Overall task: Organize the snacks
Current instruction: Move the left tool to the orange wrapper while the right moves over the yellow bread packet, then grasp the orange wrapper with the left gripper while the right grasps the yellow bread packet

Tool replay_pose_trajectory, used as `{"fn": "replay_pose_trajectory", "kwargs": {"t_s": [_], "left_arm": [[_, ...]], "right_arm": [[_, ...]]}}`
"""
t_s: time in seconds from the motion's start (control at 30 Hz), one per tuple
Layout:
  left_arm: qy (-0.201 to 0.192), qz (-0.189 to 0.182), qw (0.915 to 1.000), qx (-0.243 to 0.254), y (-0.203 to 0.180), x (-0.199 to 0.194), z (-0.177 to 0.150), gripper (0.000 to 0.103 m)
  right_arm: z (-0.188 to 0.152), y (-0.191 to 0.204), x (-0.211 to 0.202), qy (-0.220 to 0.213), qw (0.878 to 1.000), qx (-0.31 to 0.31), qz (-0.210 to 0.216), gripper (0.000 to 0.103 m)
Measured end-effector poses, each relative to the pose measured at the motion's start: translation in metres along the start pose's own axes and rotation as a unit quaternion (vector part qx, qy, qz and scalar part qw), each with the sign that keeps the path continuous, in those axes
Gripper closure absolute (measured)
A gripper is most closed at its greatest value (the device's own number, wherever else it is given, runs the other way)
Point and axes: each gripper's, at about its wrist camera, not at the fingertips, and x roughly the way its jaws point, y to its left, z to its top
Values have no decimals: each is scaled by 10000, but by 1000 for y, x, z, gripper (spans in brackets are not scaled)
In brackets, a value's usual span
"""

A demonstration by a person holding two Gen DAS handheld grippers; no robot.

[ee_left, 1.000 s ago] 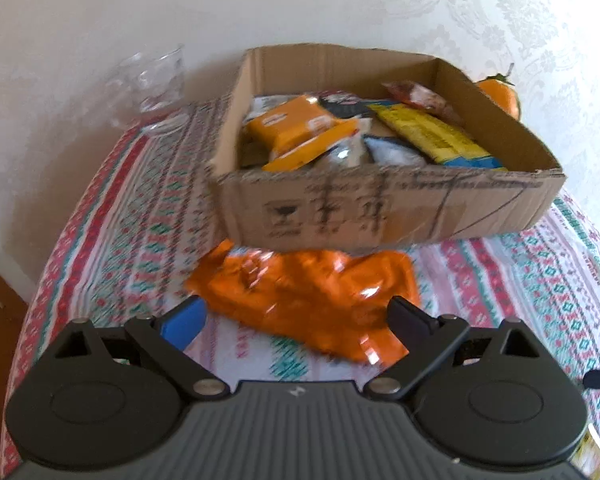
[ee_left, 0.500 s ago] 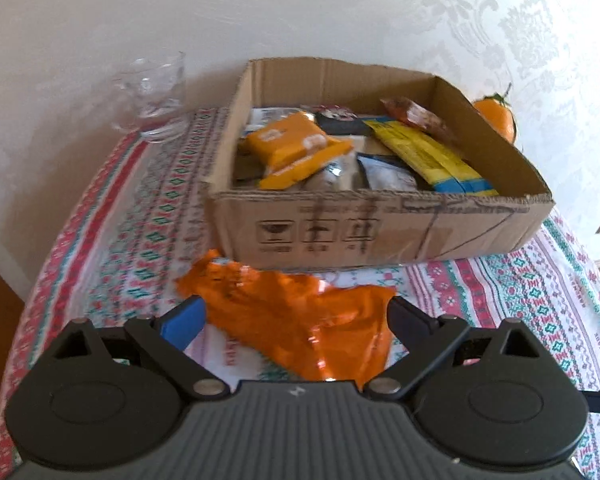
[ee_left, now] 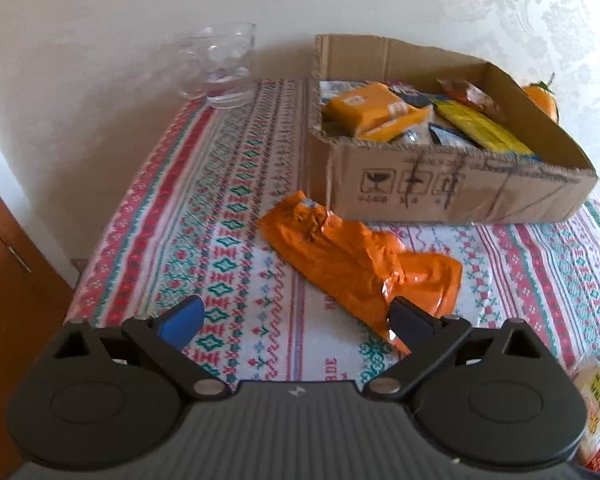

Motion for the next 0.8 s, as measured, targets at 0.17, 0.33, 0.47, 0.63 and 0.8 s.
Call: {"fn": "replay_pose_trajectory", "kwargs": {"t_s": [0.17, 0.33, 0.47, 0.63, 0.8], "left_arm": [[-224, -71, 9995, -187, -13, 8, 19, 4], [-139, 205, 9990, -376, -22, 29, 25, 4], [-112, 186, 9992, -342, -12, 23, 16, 4], [-55, 371, 9985, -407, 14, 11, 3, 4], [-85, 169, 9991, -376, 22, 9, 0, 4]], "right_arm": [[0, -1, 0, -4, 10000, -6, 6, 0], [0, -1, -1, 3, 10000, 3, 0, 0], [0, -2, -1, -8, 10000, -8, 13, 0], [-1, -1, -2, -27, 10000, 7, 2, 0], [-1, 1, -1, -36, 10000, 58, -32, 0]]}}
